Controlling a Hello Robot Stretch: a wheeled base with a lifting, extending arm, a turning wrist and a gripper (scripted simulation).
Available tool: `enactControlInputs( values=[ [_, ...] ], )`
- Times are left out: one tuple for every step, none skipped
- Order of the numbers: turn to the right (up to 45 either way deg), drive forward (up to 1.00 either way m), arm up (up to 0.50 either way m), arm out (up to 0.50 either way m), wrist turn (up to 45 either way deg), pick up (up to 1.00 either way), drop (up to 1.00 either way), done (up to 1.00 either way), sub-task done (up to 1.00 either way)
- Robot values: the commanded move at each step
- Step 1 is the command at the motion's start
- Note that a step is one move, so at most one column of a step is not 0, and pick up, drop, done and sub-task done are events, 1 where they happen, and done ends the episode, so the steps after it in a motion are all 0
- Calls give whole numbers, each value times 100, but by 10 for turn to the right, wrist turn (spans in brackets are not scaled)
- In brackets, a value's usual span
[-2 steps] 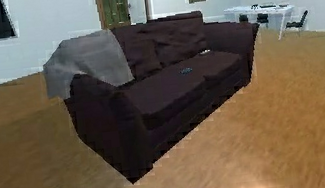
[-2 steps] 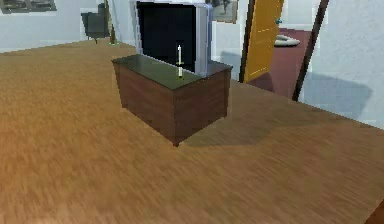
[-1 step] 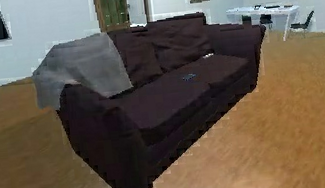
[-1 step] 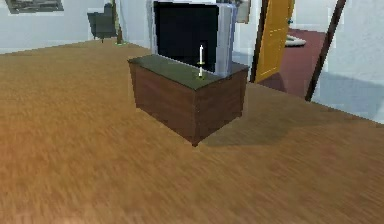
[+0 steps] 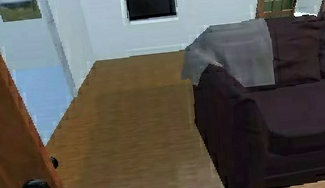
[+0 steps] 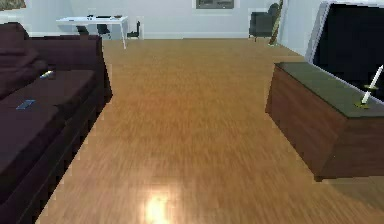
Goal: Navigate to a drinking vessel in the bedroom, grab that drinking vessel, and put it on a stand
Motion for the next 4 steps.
enactControlInputs(
  values=[
    [0, 65, 0, 0, 0, 0, 0, 0, 0],
    [-240, 0, 0, 0, 0, 0, 0, 0, 0],
    [0, 45, 0, 0, 0, 0, 0, 0, 0],
    [-330, 0, 0, 0, 0, 0, 0, 0, 0]
  ],
)
